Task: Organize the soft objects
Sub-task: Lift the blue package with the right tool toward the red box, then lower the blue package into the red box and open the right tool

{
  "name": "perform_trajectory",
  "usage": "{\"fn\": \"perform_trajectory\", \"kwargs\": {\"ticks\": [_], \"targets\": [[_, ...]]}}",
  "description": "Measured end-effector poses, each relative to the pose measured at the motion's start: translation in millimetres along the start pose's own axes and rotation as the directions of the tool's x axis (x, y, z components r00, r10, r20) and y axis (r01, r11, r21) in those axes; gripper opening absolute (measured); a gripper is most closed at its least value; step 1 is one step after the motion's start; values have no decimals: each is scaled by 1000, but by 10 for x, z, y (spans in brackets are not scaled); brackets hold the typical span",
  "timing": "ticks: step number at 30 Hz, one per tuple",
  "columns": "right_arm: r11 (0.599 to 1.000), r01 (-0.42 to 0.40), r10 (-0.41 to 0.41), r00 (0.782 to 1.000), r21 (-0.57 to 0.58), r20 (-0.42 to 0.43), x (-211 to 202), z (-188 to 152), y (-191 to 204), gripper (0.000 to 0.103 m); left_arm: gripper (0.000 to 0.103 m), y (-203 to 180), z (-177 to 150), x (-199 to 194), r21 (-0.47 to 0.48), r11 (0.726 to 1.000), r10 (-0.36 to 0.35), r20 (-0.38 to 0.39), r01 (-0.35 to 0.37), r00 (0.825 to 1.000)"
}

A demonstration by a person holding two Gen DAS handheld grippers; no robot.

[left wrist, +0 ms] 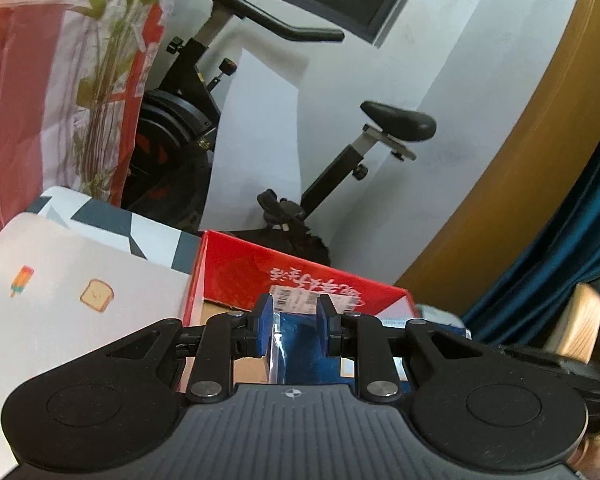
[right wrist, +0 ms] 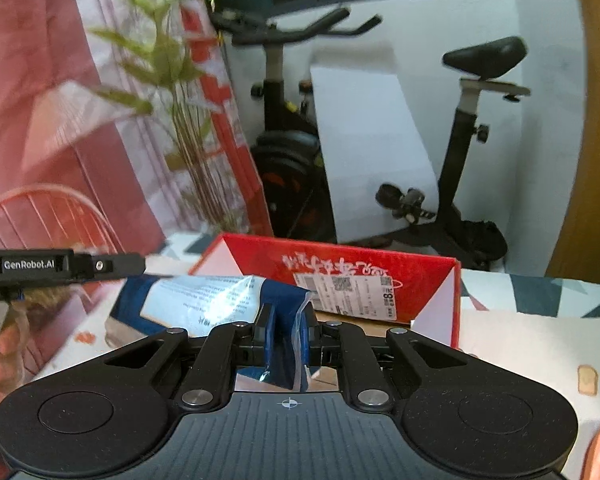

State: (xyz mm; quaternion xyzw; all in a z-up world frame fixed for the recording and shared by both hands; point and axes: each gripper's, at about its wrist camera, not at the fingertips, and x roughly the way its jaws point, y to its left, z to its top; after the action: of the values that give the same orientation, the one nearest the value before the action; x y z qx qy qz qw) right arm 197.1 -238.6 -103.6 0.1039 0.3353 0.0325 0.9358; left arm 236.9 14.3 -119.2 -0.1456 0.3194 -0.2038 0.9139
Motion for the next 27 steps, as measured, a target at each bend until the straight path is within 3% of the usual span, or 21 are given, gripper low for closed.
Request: {"fn": "perform_trajectory", "kwargs": {"ticks": [4, 11, 16, 19, 21, 27], "targets": [[1000, 19, -18, 997, 13, -75, 347, 57, -134, 12, 30, 29, 64, 278, 53, 998, 23, -45, -21, 999], [997, 43, -31, 984, 67, -177, 923, 94, -393, 12, 30, 159, 127, 769, 44, 998, 56, -136, -50, 989], [994, 65, -48, 982, 86, -185, 1232, 187, -490, 11, 30, 278, 201, 1114, 20, 996, 90, -191, -87, 977], [996, 77, -65, 980, 55, -187, 1316, 234, -471, 12, 30, 284, 256, 1196, 32, 993, 118, -173, -114, 978], [996, 84, -73, 967, 35, -243, 1388, 180, -466, 12, 31, 247, 274, 1197, 57, 991, 131, -159, -123, 979], [995, 95, -86, 914, 4, -396, 1511, -115, -455, 12, 32, 311, 129, 1231, 59, 992, 125, -283, -113, 951]]}}
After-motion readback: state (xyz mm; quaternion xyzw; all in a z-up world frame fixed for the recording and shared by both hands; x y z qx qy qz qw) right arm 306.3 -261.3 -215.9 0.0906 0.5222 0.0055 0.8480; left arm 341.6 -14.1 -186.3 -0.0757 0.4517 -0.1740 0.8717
